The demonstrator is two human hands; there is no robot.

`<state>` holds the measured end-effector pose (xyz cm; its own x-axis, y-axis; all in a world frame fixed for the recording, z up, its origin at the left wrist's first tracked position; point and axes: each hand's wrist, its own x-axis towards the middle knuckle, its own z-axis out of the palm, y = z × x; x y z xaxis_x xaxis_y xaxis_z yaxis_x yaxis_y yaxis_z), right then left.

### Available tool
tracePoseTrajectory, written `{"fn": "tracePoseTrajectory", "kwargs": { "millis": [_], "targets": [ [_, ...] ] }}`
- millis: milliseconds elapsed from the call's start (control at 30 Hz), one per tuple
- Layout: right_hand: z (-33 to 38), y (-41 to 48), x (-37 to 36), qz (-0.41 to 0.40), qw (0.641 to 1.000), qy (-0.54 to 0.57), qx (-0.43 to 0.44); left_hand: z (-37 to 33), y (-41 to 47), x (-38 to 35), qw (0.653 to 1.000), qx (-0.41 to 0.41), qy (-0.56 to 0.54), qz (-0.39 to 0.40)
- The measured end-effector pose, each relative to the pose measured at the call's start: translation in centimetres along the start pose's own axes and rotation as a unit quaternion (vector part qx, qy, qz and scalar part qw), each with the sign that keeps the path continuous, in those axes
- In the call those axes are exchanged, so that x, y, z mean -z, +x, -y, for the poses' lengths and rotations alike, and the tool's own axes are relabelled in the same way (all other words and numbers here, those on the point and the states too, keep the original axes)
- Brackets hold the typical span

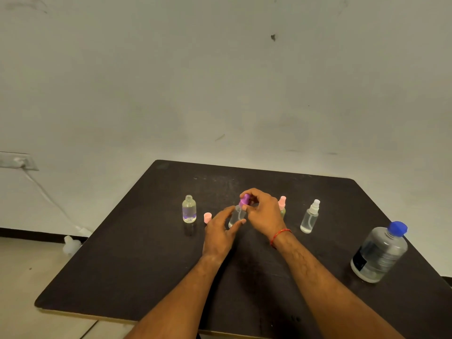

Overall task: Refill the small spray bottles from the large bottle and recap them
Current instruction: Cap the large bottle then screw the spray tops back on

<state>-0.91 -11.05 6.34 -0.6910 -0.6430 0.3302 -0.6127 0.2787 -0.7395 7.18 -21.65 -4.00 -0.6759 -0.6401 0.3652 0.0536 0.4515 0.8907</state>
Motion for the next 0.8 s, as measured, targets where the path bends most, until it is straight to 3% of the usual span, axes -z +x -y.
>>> {"fn": "tracePoseTrajectory", "kwargs": {
  "millis": [800],
  "targets": [
    [-0.7, -0.4, -1.4, -0.061, 0.996, 0.051, -0.033, -0.3, 0.0, -0.1, 1.0, -0.005, 0.014, 0.005]
  ]
}}
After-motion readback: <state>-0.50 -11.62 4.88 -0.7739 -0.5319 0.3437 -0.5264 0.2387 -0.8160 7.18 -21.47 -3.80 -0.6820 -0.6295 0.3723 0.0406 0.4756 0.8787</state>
